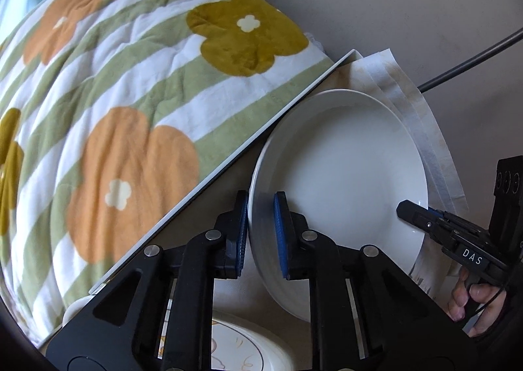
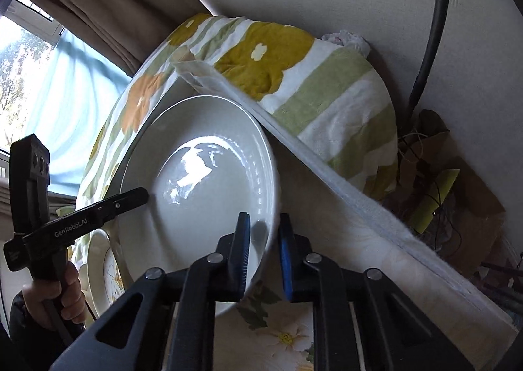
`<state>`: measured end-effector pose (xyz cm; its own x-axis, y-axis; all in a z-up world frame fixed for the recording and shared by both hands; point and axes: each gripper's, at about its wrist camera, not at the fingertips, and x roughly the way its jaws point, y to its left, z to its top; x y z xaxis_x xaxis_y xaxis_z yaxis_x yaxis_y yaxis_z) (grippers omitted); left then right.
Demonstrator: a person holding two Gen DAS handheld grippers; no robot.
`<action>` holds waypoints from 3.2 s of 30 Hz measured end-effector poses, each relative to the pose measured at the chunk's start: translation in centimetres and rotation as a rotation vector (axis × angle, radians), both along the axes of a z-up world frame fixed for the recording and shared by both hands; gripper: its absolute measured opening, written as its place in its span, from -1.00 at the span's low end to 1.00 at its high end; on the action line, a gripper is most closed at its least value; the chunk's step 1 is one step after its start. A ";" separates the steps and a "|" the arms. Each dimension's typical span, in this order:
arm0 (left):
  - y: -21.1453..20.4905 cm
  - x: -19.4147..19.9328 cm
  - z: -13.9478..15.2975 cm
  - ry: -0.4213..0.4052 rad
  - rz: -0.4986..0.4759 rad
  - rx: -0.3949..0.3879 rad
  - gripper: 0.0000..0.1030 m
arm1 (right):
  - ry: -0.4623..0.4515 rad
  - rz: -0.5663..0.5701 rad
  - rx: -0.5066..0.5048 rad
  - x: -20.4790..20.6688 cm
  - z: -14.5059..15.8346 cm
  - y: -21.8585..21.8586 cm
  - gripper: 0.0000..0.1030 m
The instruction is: Organize plates and bowls
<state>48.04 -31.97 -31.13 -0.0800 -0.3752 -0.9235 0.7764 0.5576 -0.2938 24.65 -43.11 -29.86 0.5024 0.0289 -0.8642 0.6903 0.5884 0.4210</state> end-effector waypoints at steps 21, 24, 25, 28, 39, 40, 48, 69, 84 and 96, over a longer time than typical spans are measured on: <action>4.1 -4.3 8.3 -0.132 0.174 -0.059 -0.74 | -0.138 0.187 -0.039 -1.3 5.7 -0.1 -0.70; 5.8 -6.2 10.9 -0.148 0.242 -0.077 -0.74 | -0.169 0.257 -0.058 -1.9 8.1 0.0 -0.70; 6.5 -6.9 11.7 -0.151 0.264 -0.084 -0.74 | -0.179 0.281 -0.062 -2.0 8.8 0.1 -0.70; 8.7 -9.4 14.1 -0.182 0.342 -0.103 -0.74 | -0.208 0.368 -0.067 -2.7 11.1 0.5 -0.70; 19.6 -20.3 18.1 -0.255 0.653 -0.088 -0.73 | -0.289 0.702 -0.044 -4.4 14.9 6.3 -0.70; 20.7 -21.0 18.1 -0.254 0.678 -0.081 -0.74 | -0.289 0.727 -0.037 -4.5 14.8 7.0 -0.70; 29.8 -26.9 16.3 -0.232 0.851 -0.019 -0.74 | -0.261 0.910 0.026 -4.9 12.3 15.1 -0.70; 40.3 -27.8 4.2 -0.051 0.842 0.008 -0.73 | -0.031 0.904 -0.023 -6.3 3.0 27.2 -0.70; 39.6 -26.3 2.0 -0.115 0.738 0.071 -0.72 | -0.018 0.801 -0.094 -6.3 2.4 28.9 -0.70; 36.7 -27.2 2.7 -0.345 0.630 0.273 -0.69 | 0.008 0.840 -0.216 -5.8 2.4 30.2 -0.70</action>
<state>20.85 4.71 -28.45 0.3823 -0.0093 -0.9240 0.3109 0.9429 0.1191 18.89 -12.88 -27.47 0.3819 0.2220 -0.8971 -0.0063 0.9713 0.2377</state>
